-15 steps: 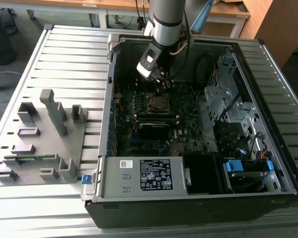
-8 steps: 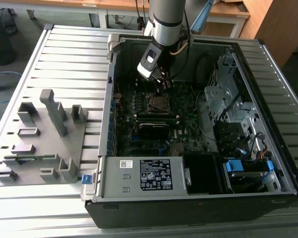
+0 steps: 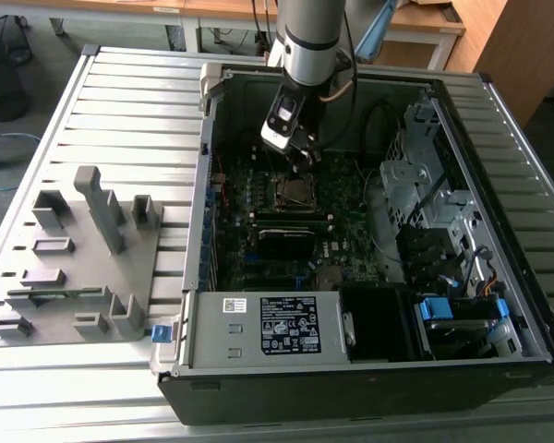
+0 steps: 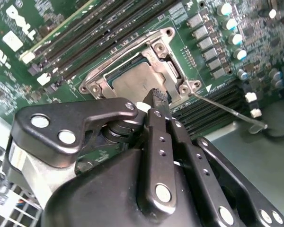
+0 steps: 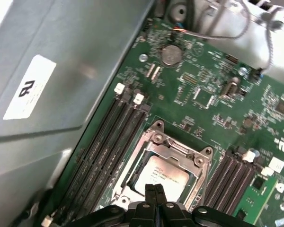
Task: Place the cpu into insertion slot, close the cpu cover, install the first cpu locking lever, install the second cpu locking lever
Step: 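Close the cpu cover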
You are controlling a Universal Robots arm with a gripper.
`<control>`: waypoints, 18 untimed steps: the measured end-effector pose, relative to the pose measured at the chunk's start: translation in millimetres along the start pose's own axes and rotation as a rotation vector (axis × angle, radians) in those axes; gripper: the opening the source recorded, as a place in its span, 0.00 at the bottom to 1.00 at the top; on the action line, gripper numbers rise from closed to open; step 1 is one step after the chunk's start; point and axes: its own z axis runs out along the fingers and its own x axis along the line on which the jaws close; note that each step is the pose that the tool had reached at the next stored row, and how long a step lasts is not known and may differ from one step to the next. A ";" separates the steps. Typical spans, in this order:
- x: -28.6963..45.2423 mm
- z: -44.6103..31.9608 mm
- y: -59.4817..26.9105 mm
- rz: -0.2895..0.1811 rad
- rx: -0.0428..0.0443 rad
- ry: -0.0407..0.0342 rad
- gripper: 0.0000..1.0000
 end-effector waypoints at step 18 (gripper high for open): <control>0.0 1.5 0.0 -0.327 0.0051 0.0069 0.11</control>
